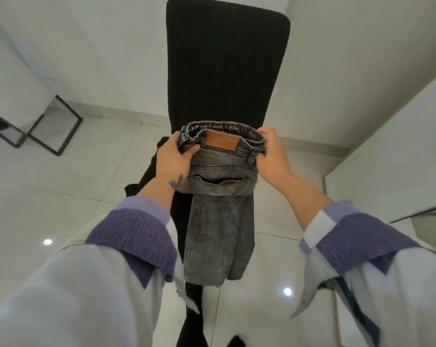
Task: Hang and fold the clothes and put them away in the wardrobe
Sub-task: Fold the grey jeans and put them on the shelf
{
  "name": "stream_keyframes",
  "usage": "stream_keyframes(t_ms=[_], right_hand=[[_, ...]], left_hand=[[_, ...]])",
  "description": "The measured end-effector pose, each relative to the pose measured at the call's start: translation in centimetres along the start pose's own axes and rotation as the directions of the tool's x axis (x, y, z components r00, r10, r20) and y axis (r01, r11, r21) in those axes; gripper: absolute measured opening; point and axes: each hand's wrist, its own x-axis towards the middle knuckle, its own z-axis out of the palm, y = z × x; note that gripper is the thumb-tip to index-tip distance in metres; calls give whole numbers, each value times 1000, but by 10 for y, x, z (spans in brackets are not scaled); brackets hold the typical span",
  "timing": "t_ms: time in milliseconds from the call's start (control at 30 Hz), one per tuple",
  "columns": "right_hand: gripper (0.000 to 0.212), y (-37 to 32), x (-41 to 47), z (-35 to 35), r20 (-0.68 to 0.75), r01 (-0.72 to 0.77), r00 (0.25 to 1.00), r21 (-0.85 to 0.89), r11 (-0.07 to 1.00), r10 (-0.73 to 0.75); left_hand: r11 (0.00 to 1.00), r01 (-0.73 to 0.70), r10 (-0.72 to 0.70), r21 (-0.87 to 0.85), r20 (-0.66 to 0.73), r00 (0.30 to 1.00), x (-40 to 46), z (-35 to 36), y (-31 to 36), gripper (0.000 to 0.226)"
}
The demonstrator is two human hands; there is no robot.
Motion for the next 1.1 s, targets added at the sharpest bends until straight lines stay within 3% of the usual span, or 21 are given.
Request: stream_keyframes(t_ms=[167,300,400,500,667,800,867,967,1100], right_hand=[[45,39,-50,28,68,-66,995,-79,995,71],[57,65,-70,37,207,-150,963,-125,981,174],[51,74,-73,41,301,-270,913,-66,961,277],[41,86,-68,49,332,-329,889,-13,944,315],[54,123,-52,80,415,-245,823,-355,902,387],[55,164,-41,117,452,-132,769,-580,804,452],[55,185,-38,135,433,-53,796,-647,761,424],[56,207,-27,152,379,31,866,-693,721,327],[59,227,7,165,263,-35,919,-687,726,293]], left_hand=[[991,125,-129,55,74,989,-54,8,-36,36],[972,231,-236,50,155,959,-73,19,-51,22],[952,305,-298,0,215,930,-75,32,-53,12],[945,327,-315,-12,233,920,-69,45,-58,22],[934,249,-315,256,260,913,-46,80,-91,50],[856,167,-403,489,431,807,-34,117,-137,73],[784,103,-441,612,433,786,-27,133,-160,72],[682,-31,-410,731,416,812,-12,151,-180,70],[594,-105,-353,798,375,857,18,167,-201,78]])
